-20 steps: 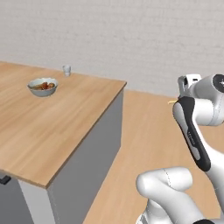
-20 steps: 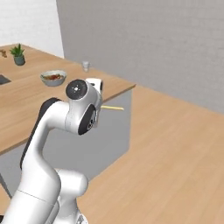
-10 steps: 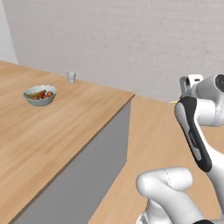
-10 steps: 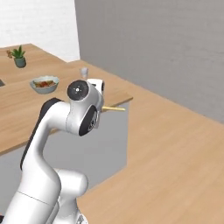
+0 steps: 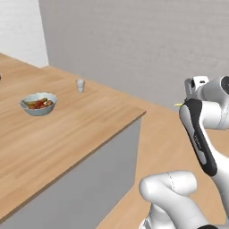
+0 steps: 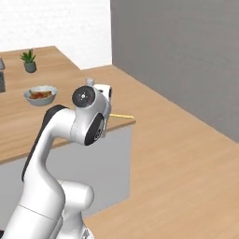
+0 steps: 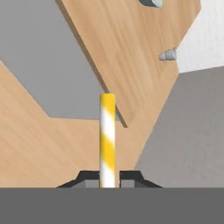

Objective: Take a straw from the drawer in front and place it inside the glass cup on the dining counter.

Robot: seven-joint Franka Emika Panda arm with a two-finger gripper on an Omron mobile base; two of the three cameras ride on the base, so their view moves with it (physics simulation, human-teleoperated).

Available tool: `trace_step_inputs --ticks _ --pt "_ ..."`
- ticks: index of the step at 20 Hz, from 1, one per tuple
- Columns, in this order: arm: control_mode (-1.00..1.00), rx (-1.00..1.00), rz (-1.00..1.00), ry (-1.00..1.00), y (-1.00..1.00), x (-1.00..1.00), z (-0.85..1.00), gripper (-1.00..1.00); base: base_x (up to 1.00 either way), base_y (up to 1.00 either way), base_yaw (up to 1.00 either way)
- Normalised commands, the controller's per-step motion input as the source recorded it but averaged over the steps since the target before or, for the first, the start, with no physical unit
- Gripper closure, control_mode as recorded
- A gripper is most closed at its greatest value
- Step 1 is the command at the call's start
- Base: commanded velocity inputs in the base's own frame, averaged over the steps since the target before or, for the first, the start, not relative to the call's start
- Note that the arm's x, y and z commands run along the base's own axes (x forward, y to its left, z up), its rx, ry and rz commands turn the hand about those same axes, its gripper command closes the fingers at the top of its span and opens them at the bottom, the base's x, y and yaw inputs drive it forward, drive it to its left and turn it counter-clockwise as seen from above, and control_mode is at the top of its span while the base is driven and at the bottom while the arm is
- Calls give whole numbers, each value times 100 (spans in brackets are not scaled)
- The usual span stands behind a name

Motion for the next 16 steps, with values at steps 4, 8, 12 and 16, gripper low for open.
trace_step_inputs --ticks 4,8,12,16 --pt "100 0 0 0 0 0 0 100 61 -68 38" --pt "100 0 0 0 0 0 0 100 60 -72 37" --pt "100 0 0 0 0 0 0 100 60 -71 39" --pt "100 0 0 0 0 0 0 100 56 -71 39"
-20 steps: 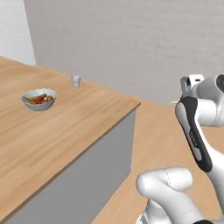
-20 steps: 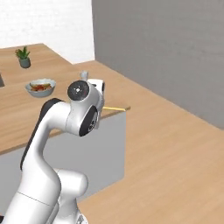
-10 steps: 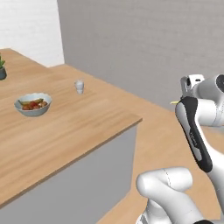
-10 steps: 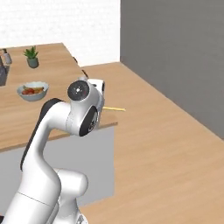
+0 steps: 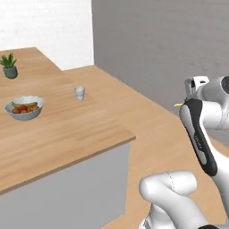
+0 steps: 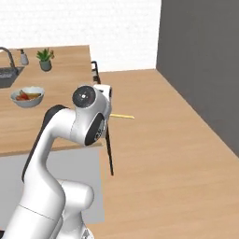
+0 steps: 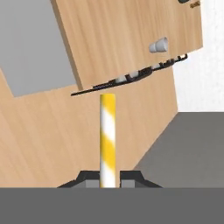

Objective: Take a straw from the drawer in front and place it inside the glass cup on the dining counter.

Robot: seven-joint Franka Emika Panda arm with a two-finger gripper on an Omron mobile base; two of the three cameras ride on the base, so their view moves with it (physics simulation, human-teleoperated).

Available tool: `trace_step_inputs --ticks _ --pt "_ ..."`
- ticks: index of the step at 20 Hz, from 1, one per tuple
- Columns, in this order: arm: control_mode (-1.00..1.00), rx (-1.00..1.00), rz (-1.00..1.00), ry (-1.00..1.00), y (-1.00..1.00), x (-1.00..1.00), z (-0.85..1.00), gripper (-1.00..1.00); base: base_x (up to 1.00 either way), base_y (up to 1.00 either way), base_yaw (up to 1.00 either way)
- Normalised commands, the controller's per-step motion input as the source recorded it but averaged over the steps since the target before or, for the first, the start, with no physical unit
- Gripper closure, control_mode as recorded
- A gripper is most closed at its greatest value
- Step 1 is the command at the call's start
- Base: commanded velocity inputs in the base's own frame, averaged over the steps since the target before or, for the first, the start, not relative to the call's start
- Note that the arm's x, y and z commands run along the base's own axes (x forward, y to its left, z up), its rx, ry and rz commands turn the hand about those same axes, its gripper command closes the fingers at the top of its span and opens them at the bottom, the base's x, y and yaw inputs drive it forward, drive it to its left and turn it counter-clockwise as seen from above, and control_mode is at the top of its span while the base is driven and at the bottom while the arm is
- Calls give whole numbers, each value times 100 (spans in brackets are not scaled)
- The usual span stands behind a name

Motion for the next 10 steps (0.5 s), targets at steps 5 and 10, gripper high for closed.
trace_step_inputs --ticks 5,10 --pt "100 0 0 0 0 0 0 100 55 -70 40" --pt "100 0 0 0 0 0 0 100 55 -65 44"
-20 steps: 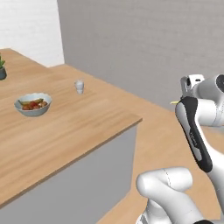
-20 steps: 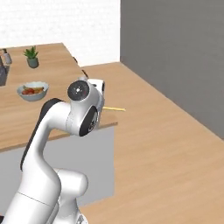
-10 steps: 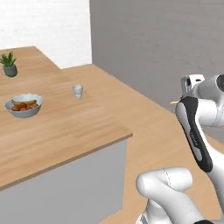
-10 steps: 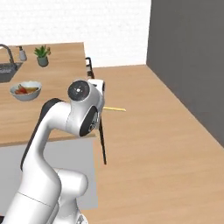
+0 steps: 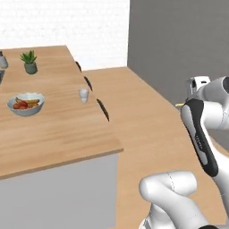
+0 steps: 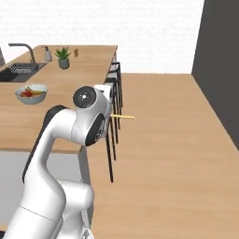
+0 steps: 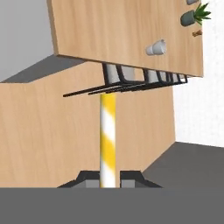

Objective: Take a straw from the drawer in front and place it inside the glass cup on the dining counter.

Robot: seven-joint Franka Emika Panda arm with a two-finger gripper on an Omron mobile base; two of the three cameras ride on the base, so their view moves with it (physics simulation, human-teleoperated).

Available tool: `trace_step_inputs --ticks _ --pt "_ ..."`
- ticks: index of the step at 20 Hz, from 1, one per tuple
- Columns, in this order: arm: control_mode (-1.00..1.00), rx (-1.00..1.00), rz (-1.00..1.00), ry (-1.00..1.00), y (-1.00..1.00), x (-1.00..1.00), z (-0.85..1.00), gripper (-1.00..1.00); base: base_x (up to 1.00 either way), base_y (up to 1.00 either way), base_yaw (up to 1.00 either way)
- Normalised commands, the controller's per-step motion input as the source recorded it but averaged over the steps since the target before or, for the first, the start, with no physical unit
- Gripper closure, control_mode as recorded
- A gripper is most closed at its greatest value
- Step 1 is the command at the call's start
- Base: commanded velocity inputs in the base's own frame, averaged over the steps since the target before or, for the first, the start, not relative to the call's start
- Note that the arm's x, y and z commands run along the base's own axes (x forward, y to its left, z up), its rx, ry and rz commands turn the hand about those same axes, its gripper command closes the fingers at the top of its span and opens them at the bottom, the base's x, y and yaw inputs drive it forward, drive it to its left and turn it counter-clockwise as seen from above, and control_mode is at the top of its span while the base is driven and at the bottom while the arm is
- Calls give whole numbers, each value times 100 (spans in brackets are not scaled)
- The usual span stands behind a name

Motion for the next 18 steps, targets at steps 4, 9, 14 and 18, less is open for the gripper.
trace_step_inputs --ticks 4,9,14,18 --pt "100 0 0 0 0 0 0 100 56 -64 44" --pt "100 0 0 0 0 0 0 100 53 -66 46" --pt "100 0 0 0 0 0 0 100 55 -62 45" --pt "100 0 0 0 0 0 0 100 58 -59 45"
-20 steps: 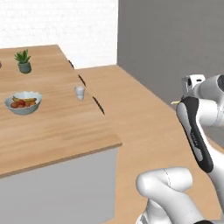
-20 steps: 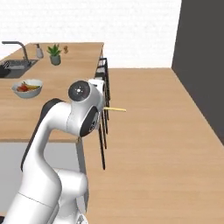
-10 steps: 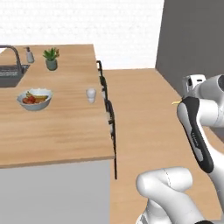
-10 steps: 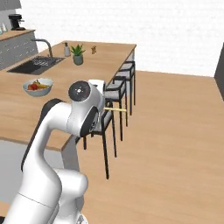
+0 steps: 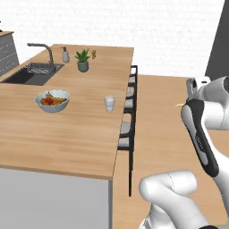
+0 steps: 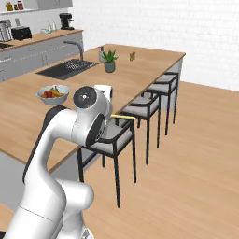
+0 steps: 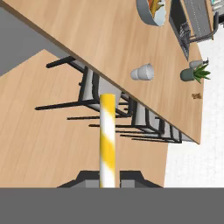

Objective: Take a straw from the drawer in front and place it inside the glass cup on the dining counter.

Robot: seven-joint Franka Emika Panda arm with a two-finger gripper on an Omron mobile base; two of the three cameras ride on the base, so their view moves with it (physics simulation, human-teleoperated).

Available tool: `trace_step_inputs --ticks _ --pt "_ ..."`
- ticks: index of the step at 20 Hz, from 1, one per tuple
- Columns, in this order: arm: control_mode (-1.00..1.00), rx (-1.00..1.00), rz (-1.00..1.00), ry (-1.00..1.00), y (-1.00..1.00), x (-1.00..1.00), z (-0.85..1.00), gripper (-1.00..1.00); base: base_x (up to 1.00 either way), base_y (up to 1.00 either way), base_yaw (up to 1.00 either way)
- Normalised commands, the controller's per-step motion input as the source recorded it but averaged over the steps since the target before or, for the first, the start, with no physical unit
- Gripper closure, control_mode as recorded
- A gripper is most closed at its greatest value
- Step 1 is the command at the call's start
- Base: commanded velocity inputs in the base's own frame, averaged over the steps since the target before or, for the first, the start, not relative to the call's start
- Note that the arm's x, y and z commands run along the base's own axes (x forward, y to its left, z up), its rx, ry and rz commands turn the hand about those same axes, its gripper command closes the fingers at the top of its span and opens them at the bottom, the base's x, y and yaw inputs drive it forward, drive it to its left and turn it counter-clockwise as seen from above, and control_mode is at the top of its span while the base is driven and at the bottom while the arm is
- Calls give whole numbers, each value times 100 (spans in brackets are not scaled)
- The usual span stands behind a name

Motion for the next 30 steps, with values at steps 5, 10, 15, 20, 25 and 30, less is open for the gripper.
trace_step_inputs --ticks 5,10,15,20,25,30 --pt "100 0 0 0 0 0 0 100 55 -59 45" --pt "100 0 0 0 0 0 0 100 49 -64 45" --pt "100 0 0 0 0 0 0 100 46 -66 45" --pt "100 0 0 0 0 0 0 100 10 -78 36" --pt "100 0 0 0 0 0 0 100 4 -81 29" --pt "100 0 0 0 0 0 0 100 22 -68 35"
